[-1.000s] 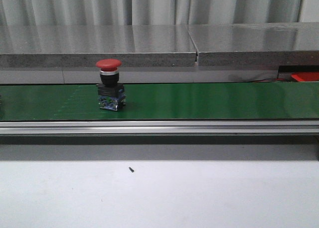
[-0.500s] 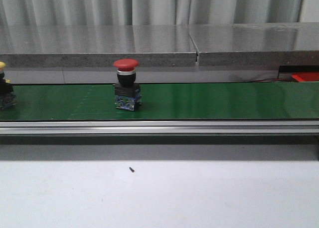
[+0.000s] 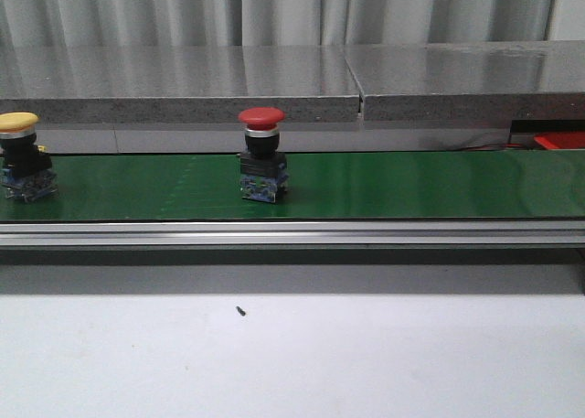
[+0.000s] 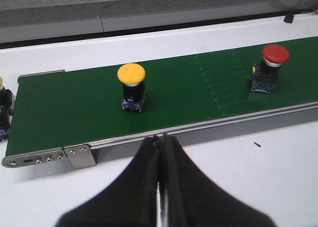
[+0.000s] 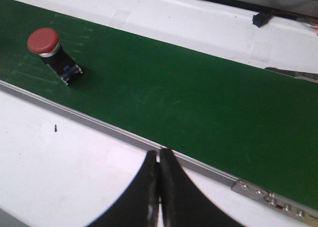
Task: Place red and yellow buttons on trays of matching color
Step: 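Lower the right gripper onto the red button on the belt and grasp it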
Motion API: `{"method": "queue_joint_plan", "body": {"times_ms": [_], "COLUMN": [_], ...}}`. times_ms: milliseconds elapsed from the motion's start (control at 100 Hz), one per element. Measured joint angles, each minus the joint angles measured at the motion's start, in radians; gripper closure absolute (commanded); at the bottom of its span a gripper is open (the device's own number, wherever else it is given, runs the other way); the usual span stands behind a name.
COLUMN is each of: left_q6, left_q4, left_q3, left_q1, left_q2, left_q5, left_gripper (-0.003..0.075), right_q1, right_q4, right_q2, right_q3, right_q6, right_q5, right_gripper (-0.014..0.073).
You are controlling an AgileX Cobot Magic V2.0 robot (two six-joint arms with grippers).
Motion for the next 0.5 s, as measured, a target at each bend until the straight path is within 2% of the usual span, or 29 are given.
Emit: {"method": "queue_joint_plan", "body": {"times_ms": [80, 200, 270, 340, 500], "left_q6": [0.000, 0.000, 0.000, 0.000, 0.000], "left_q4": [0.000, 0.000, 0.000, 0.000, 0.000], "left_q3": [0.000, 0.000, 0.000, 0.000, 0.000], "left_q1": [0.000, 0.000, 0.000, 0.000, 0.000], "left_q2": [0.000, 0.000, 0.000, 0.000, 0.000], "left_q5": [0.000, 0.000, 0.000, 0.000, 0.000], "left_gripper": [0.0739, 0.0739, 0.0739, 0.0739, 0.0739], "right_q1": [0.029, 0.078, 0.110, 0.133, 0.189], "right_q4": [0.000, 0.000, 0.000, 0.000, 0.000], "right_q2": [0.075, 0.188, 0.258, 0.315, 0.452], "right_q3": [-0.065, -0.167, -0.231, -0.284, -0.410], "right_q6": [0.000, 0.000, 0.000, 0.000, 0.000], "right_q5": [0.022, 0.056, 0.084, 0.114, 0.171], "right_gripper": [0.0369, 0.0085, -0.0021, -0.0060, -0.0061]}}
